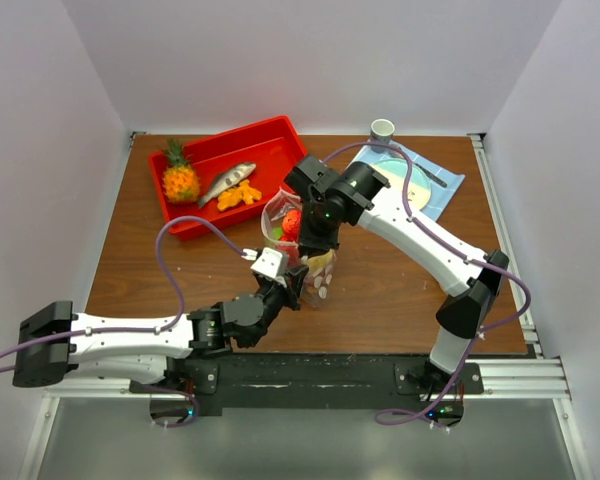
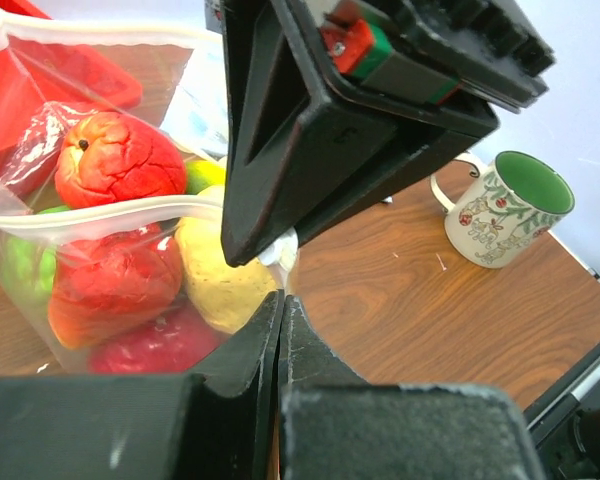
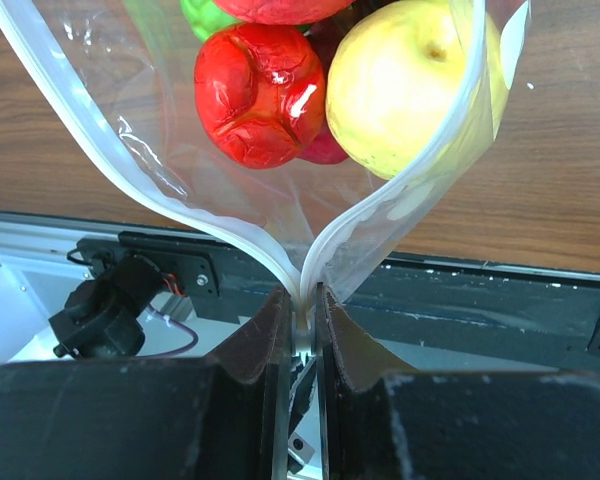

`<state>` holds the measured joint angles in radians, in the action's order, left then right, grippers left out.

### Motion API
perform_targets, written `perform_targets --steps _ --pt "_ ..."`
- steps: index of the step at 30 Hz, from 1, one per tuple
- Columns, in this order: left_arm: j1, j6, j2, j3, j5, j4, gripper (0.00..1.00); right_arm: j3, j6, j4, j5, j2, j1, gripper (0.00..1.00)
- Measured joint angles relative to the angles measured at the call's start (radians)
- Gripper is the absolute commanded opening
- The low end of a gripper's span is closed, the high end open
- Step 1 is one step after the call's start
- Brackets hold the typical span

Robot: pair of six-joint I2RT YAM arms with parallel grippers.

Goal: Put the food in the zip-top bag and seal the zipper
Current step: Zip the zipper food storage bag at the center of the board.

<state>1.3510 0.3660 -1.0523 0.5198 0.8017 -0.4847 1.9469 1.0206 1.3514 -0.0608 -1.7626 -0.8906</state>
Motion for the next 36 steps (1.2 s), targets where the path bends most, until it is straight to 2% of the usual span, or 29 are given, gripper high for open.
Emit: perform_targets --steps 10,12,13,14,16,19,25,29,36 --pt "0.022 -0.011 0.025 0.0 -0.034 0.003 0.01 0.013 0.0 -0.001 0.0 -0.006 0.019 0.0" --pt "0.022 -0.002 0.026 0.0 -0.023 0.024 0.15 0.013 0.0 -0.001 0.0 -0.006 0.021 0.0" --pt "0.023 0.009 0.026 0.002 -0.011 0.042 0.28 0.013 0.0 -0.001 0.0 -0.006 0.021 0.0" --pt "0.024 0.019 0.026 0.004 0.0 0.061 0.36 0.013 0.0 -0.001 0.0 -0.006 0.021 0.0" --pt "0.024 0.041 0.025 0.007 0.025 0.093 0.45 0.013 0.0 -0.001 0.0 -0.006 0.021 0.0" --pt "0.024 0.061 0.024 0.013 0.05 0.115 0.5 0.013 0.0 -0.002 0.0 -0.006 0.021 0.0" --pt "0.025 0.06 -0.002 0.04 0.093 0.112 0.51 0.013 0.0 -0.002 0.001 -0.006 0.021 0.0" --pt "0.025 0.029 -0.041 0.047 0.124 0.048 0.51 0.013 -0.001 -0.002 0.002 -0.006 0.021 0.0" --pt "0.025 -0.037 -0.129 0.07 0.151 -0.049 0.45 0.013 -0.015 -0.002 0.016 -0.007 0.021 0.0"
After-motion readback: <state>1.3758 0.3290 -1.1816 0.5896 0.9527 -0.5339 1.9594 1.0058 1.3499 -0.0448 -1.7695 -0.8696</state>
